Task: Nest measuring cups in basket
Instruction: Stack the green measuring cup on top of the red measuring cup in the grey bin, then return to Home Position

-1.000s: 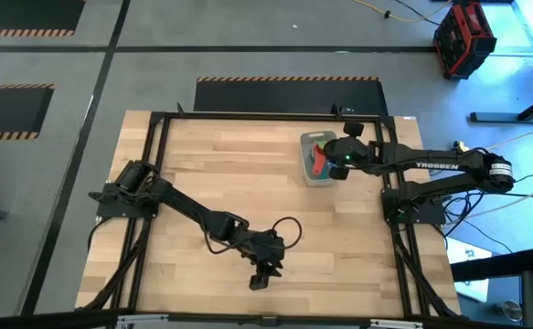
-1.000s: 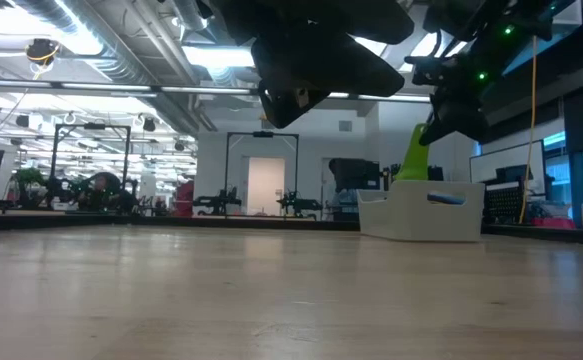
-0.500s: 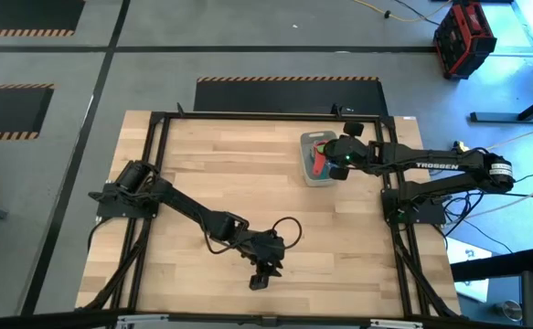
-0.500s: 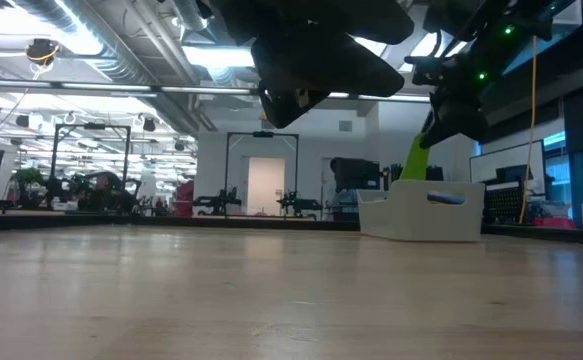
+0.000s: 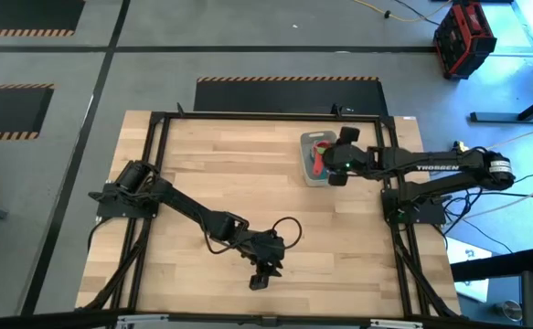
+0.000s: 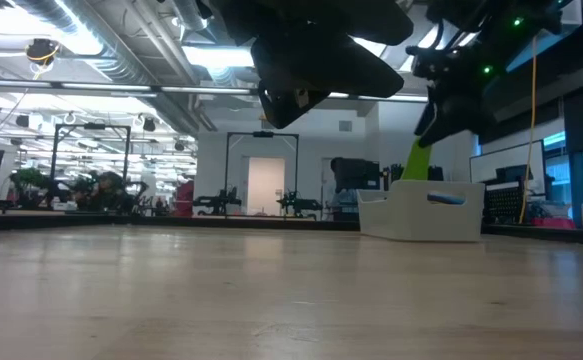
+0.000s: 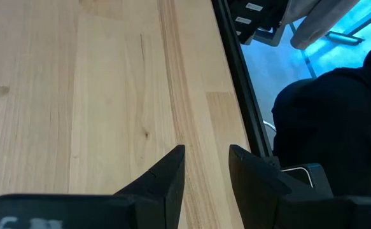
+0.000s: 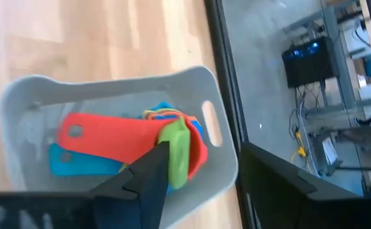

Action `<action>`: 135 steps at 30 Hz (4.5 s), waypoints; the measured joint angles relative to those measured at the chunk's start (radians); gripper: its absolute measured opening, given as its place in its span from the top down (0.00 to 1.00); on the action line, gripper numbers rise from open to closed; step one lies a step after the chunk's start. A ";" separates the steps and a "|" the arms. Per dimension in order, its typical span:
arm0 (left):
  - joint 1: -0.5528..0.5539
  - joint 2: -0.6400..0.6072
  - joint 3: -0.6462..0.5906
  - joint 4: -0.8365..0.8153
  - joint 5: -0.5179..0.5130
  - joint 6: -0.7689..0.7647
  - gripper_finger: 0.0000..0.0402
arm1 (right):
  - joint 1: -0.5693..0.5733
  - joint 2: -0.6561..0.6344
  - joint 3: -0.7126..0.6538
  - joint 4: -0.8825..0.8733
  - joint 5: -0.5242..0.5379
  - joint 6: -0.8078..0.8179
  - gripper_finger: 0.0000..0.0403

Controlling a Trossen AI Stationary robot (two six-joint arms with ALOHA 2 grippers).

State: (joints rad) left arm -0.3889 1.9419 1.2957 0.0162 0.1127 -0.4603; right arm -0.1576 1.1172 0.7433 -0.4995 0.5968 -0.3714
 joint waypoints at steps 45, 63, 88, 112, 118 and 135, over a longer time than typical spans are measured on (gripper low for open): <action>0.000 0.000 0.000 0.000 0.000 0.000 0.71 | 0.024 0.000 0.079 -0.069 -0.007 -0.068 0.52; 0.000 0.000 0.000 0.000 0.000 0.000 0.71 | 0.012 0.000 -0.111 0.059 -0.354 0.102 0.52; 0.153 -0.109 -0.002 0.241 -0.096 0.263 0.71 | 0.012 0.000 0.136 0.373 -0.864 0.450 0.54; 0.311 -0.888 0.000 -0.395 -0.105 0.533 0.71 | 0.013 -0.170 0.725 -0.198 -0.940 0.252 0.59; 0.275 -0.998 -0.030 -0.449 -0.128 0.579 0.71 | 0.013 -0.314 0.652 -0.246 -0.940 0.265 0.59; 0.298 -1.462 -0.656 -0.152 -0.156 0.567 0.71 | 0.013 -0.669 0.233 -0.169 -0.938 0.335 0.59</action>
State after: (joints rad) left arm -0.0910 0.4802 0.6395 -0.1354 -0.0437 0.1067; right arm -0.1448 0.4482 0.9765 -0.6682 -0.3416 -0.0365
